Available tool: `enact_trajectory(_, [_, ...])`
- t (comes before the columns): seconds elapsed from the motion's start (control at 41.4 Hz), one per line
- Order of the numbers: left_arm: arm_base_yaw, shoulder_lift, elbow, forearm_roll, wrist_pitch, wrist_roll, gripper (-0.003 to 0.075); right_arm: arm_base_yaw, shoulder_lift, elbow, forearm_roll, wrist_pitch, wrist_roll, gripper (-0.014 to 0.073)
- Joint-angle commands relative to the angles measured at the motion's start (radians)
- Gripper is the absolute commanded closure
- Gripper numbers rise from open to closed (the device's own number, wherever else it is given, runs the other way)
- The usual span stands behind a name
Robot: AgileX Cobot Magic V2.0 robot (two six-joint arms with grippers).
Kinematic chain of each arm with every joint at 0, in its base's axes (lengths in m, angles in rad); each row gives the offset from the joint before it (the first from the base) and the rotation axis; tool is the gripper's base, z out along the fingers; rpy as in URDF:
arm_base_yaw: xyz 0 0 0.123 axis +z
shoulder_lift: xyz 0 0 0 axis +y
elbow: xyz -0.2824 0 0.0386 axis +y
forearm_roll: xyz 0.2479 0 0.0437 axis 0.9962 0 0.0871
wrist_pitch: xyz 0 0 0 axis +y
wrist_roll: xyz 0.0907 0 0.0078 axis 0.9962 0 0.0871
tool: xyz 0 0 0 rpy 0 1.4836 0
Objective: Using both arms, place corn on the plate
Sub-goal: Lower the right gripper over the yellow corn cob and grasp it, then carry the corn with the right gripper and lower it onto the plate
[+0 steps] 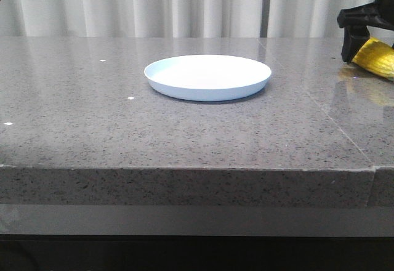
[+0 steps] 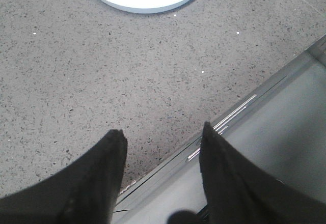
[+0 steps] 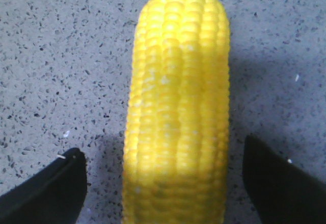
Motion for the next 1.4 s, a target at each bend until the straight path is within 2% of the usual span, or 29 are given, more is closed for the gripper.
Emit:
enact_trajectory(0.0, [-0.007,-0.01,-0.026,-0.009,-0.063,0.0,0.0386,-0.004,-0.038,-0.037,-0.012,-0.063,-0.008,-0.0002])
enact_trajectory(0.242, [-0.007,-0.01,-0.026,-0.009,-0.063,0.0,0.0386,-0.004,-0.023,-0.037,-0.012,-0.059,-0.008,0.0259])
enact_trajectory(0.314, [-0.007,-0.01,-0.026,-0.009,-0.063,0.0,0.0386,-0.004,-0.036,-0.037,-0.012,-0.051,-0.008,0.0296])
enact_trajectory(0.556, [-0.007,-0.01,-0.026,-0.009,-0.063,0.0,0.0386,0.062,-0.162,-0.037,-0.007,0.003,-0.008,0.0302])
enact_trajectory(0.87, [-0.007,-0.01,-0.026,-0.009,-0.063,0.0,0.0386,0.358,-0.321,-0.037,-0.005,0.004,-0.008,0.0302])
enact_trajectory(1.112, [-0.007,-0.01,-0.026,-0.009,-0.063,0.0,0.0386,0.525,-0.281,-0.036,-0.005,-0.017,-0.008,0.0302])
enact_trajectory(1.378, [-0.007,-0.01,-0.026,-0.009,-0.063,0.0,0.0386,0.551,-0.164,-0.036,-0.005,-0.085,-0.008,0.0302])
